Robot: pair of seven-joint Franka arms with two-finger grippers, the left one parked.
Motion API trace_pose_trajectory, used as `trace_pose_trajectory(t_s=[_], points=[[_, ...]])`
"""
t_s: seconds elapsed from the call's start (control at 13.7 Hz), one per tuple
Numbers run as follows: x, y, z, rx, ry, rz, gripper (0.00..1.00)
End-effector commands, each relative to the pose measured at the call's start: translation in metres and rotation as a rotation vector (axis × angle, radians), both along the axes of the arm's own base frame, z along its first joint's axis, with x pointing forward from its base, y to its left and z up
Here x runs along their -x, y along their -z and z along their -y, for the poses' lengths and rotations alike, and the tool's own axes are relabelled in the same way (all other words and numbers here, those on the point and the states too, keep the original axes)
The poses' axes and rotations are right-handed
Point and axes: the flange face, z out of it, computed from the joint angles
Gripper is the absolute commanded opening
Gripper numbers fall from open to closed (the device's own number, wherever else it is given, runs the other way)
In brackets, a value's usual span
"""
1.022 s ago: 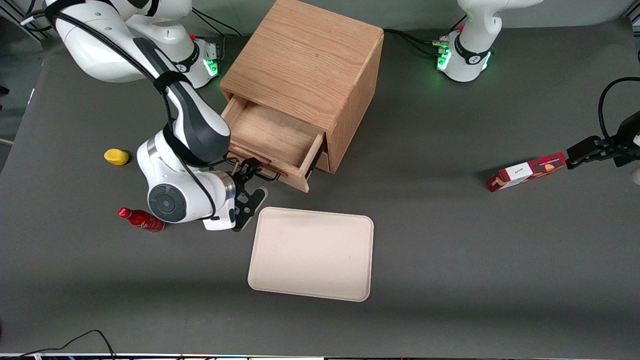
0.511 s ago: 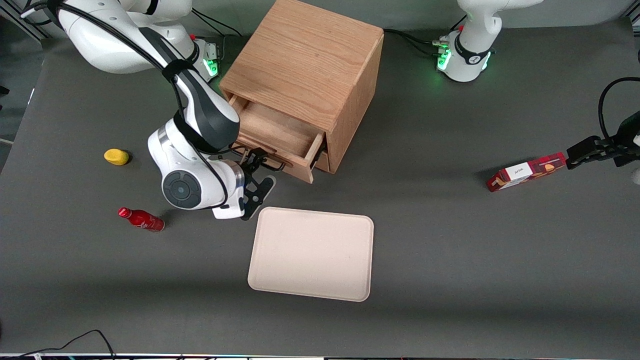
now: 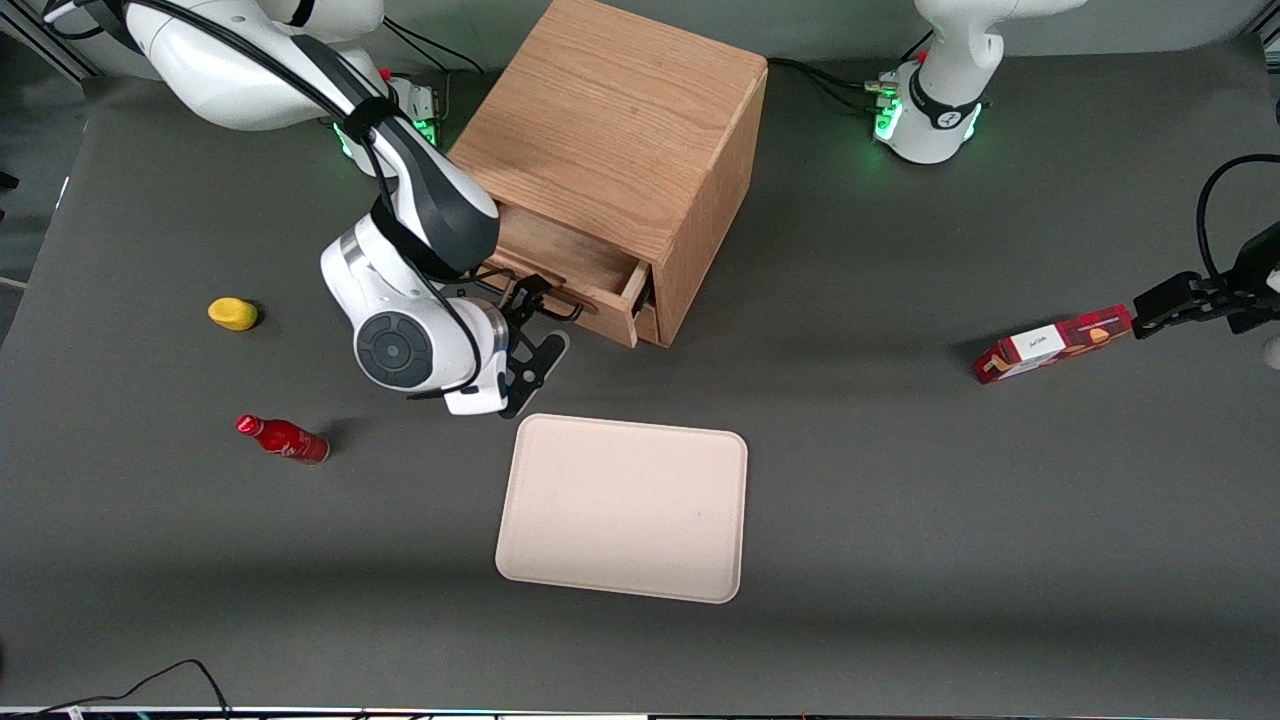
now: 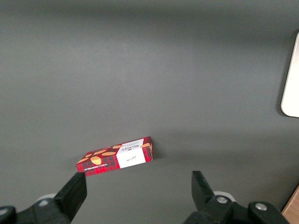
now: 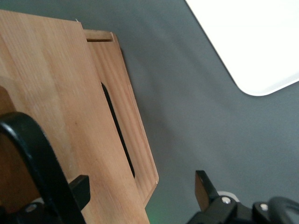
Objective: Close top drawer
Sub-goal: 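Push the drawer into the cabinet with the right gripper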
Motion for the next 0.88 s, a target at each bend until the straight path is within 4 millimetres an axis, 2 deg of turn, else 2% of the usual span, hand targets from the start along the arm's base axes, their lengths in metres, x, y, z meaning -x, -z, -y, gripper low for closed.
trace_pose_trajectory(t_s=[0.0,0.8], points=[[0.012,0.006,-0.004,0.033,0.021,0.014,1.00],[0.039,0.009,-0.032,0.048,0.023,-0.014,1.00]])
